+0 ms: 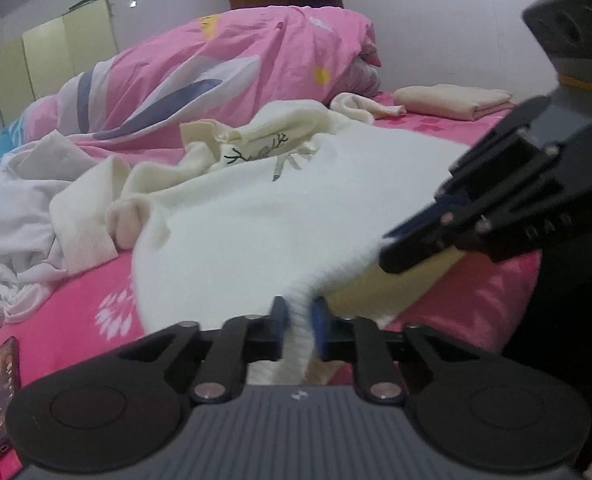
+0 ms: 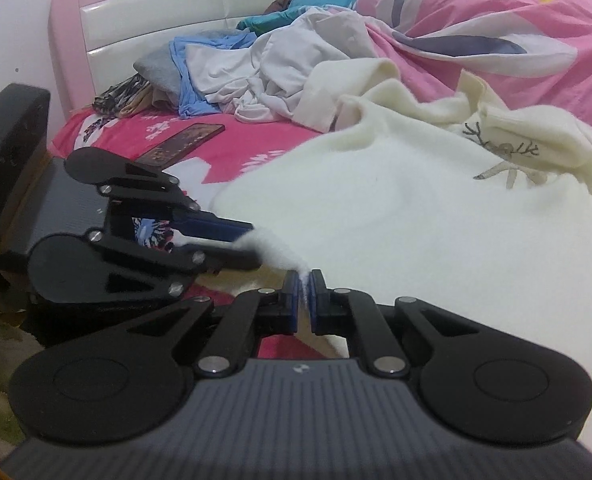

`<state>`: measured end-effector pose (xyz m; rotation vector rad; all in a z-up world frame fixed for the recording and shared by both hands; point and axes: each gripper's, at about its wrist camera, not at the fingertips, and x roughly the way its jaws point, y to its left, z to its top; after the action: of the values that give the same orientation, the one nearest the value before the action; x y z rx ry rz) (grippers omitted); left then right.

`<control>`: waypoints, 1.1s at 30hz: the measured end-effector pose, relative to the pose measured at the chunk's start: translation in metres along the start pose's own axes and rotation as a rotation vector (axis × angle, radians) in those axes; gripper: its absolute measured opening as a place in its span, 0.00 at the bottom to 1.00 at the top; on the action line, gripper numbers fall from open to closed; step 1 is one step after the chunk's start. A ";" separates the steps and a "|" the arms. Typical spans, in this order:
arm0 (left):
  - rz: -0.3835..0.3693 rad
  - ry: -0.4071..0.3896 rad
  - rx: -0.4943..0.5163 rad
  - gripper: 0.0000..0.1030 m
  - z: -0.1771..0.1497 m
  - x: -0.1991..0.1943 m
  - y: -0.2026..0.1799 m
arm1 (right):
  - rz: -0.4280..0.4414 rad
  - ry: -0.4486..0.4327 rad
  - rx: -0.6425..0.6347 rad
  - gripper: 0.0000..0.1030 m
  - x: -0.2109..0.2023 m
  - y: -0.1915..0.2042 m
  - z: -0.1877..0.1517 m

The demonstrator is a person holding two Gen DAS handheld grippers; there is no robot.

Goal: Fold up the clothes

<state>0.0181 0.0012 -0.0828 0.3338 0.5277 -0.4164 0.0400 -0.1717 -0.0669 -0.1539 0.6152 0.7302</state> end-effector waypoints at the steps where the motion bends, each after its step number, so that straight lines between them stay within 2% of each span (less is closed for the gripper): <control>1: 0.009 0.000 0.005 0.09 0.001 0.003 -0.001 | -0.006 0.000 -0.005 0.05 0.001 0.001 -0.002; 4: 0.008 0.004 0.011 0.10 0.002 0.003 -0.002 | -0.018 -0.003 -0.007 0.06 0.002 0.001 -0.006; 5: -0.002 0.006 0.017 0.13 0.002 0.001 -0.003 | -0.017 -0.007 0.001 0.06 0.001 0.000 -0.007; 6: -0.012 0.007 0.023 0.16 0.002 -0.001 -0.004 | -0.016 -0.010 0.014 0.05 0.001 -0.002 -0.007; 9: -0.035 -0.015 0.047 0.36 0.001 -0.010 -0.011 | -0.031 -0.019 0.040 0.05 0.001 -0.007 -0.007; 10: -0.030 -0.025 0.059 0.46 0.001 -0.011 -0.014 | -0.027 -0.024 0.050 0.05 0.000 -0.009 -0.007; 13: -0.003 -0.044 0.104 0.48 0.001 -0.009 -0.025 | -0.008 -0.039 0.068 0.05 -0.002 -0.011 -0.006; 15: 0.031 -0.038 0.132 0.46 0.001 -0.001 -0.030 | 0.009 -0.050 0.065 0.05 -0.004 -0.010 -0.006; 16: 0.041 -0.032 0.128 0.37 0.002 0.003 -0.030 | 0.010 -0.054 0.059 0.05 -0.006 -0.008 -0.006; 17: 0.051 -0.026 0.123 0.22 0.003 0.007 -0.029 | 0.011 -0.058 0.053 0.05 -0.007 -0.006 -0.007; 19: 0.061 -0.018 0.086 0.09 0.006 0.013 -0.024 | -0.001 -0.052 0.039 0.06 -0.009 -0.003 -0.009; 22: 0.059 -0.046 0.014 0.05 0.011 0.008 -0.012 | -0.063 -0.023 -0.016 0.10 -0.009 0.005 -0.017; 23: 0.061 -0.055 0.011 0.05 0.012 0.007 -0.011 | -0.084 -0.013 -0.032 0.16 -0.009 0.007 -0.020; 25: 0.061 -0.067 0.011 0.04 0.013 0.004 -0.009 | -0.123 -0.008 -0.058 0.20 -0.011 0.012 -0.029; 30: 0.066 -0.078 0.003 0.04 0.013 -0.001 -0.005 | -0.249 -0.011 -0.095 0.18 -0.019 0.006 -0.041; 33: 0.074 -0.086 -0.009 0.04 0.014 -0.003 0.000 | -0.341 -0.008 -0.094 0.10 -0.031 -0.009 -0.046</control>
<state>0.0219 -0.0032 -0.0701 0.3247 0.4322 -0.3548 0.0061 -0.2117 -0.0872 -0.3339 0.5295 0.4288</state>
